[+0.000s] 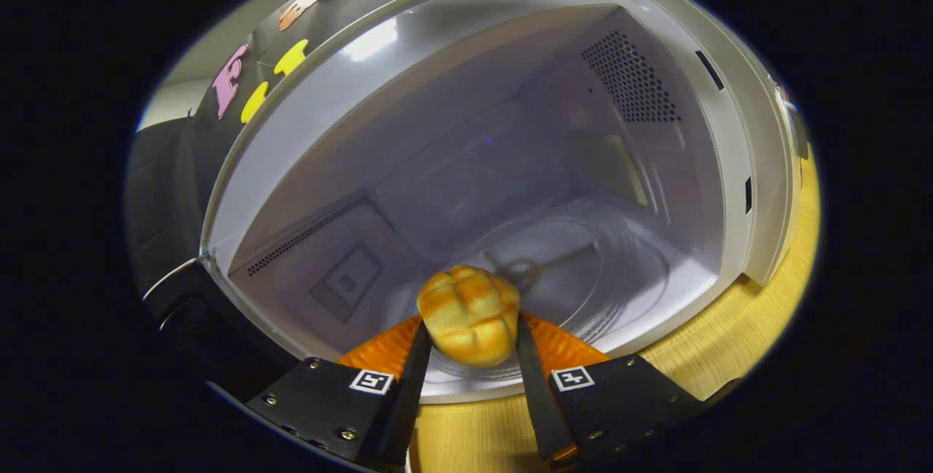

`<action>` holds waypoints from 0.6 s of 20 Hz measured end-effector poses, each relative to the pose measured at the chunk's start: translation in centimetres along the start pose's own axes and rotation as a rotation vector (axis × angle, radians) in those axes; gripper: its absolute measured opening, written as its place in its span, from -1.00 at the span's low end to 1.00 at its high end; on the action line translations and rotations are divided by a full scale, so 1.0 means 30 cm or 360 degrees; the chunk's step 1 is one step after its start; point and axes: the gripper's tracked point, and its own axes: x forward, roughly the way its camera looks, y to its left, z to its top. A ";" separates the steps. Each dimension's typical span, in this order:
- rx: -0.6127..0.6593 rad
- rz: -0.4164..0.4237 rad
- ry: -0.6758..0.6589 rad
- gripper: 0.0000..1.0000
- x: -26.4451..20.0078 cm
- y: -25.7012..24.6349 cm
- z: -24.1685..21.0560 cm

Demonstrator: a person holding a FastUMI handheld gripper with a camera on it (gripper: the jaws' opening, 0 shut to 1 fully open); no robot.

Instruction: Open the microwave, put the food inside, and close the microwave door.

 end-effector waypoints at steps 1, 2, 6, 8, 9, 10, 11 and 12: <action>-0.0016 0.0022 -0.0031 0.28 0.004 0.012 0.008; -0.0061 -0.0006 -0.0049 0.39 0.006 0.001 0.015; -0.0200 -0.0038 -0.0088 0.92 -0.026 -0.004 0.032; -0.0204 -0.0015 -0.0106 0.92 -0.068 0.008 0.057; -0.0189 0.0019 -0.0093 0.92 -0.100 0.021 0.062; -0.0182 0.0061 -0.0080 0.92 -0.146 0.040 0.072; -0.0193 0.0112 -0.0084 0.92 -0.195 0.065 0.090; -0.0225 0.0153 -0.0105 0.92 -0.248 0.086 0.114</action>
